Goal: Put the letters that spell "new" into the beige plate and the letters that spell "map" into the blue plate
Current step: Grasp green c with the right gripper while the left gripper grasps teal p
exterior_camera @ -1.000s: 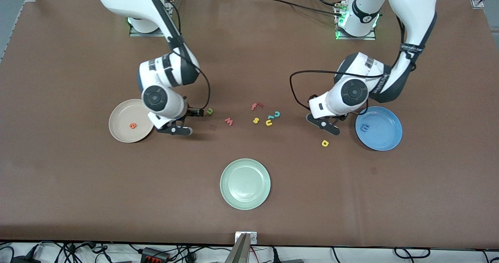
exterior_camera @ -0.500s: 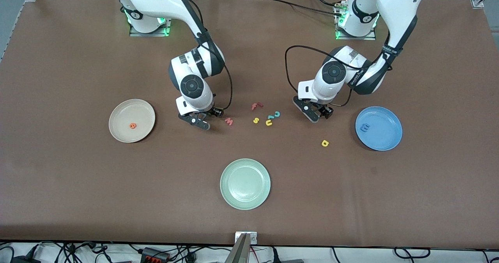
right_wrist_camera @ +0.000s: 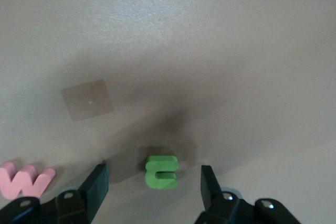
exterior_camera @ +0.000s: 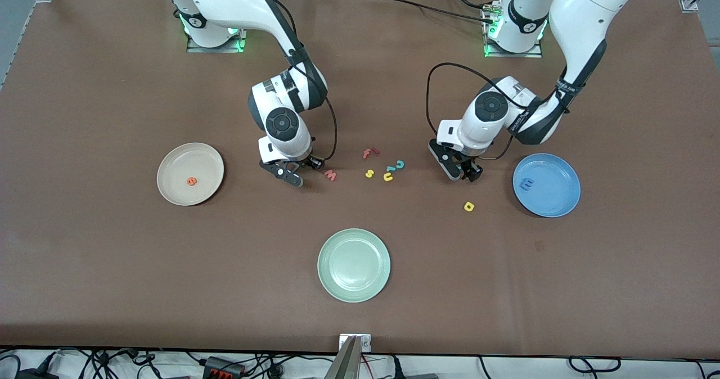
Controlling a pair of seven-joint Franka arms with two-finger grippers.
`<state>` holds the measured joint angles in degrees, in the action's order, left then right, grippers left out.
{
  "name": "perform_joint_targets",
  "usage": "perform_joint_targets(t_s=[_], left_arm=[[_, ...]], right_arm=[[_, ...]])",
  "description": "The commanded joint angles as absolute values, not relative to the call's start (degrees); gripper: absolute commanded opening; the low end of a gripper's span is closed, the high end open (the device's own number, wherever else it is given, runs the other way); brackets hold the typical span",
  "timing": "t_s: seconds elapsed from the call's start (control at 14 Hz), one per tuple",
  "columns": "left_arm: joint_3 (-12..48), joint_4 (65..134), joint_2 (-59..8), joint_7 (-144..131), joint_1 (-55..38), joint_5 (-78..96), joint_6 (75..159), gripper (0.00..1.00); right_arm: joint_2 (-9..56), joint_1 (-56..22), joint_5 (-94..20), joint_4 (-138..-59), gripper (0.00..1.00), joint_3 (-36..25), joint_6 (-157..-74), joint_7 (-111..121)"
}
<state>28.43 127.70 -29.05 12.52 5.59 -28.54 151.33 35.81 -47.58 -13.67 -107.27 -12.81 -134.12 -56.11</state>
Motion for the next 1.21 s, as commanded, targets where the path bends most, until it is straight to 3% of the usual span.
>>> perform_joint_targets(t_s=[0.0,0.21,0.5,0.64,0.93,1.14], left_arm=[[29.00,127.62,-29.70,14.33,6.68,-29.71,152.23,0.60],[29.00,127.62,-29.88,14.33,6.68,-29.79,152.23,0.35],[29.00,127.53,-28.66,14.50,7.12,-29.79,151.96,0.16],[29.18,126.83,-25.41,17.21,8.43,-29.71,147.95,0.14],[29.62,120.07,-24.43,22.84,13.79,-29.71,133.01,0.14],[29.53,117.34,-24.43,24.52,18.97,-29.71,126.66,0.15]], right_arm=[[35.33,-48.08,-14.85,-108.37,0.74,-13.10,-135.18,-57.39],[35.51,-48.08,-14.85,-108.37,0.56,-13.10,-136.14,-57.39],[35.42,-47.99,-14.94,-108.28,0.33,-13.10,-136.23,-57.30],[35.07,-47.46,-14.94,-108.02,0.27,-13.10,-135.88,-56.43],[31.74,-45.62,-14.68,-107.32,0.27,-14.93,-135.18,-52.32],[30.50,-41.76,-14.06,-106.26,0.27,-18.79,-129.48,-40.47]])
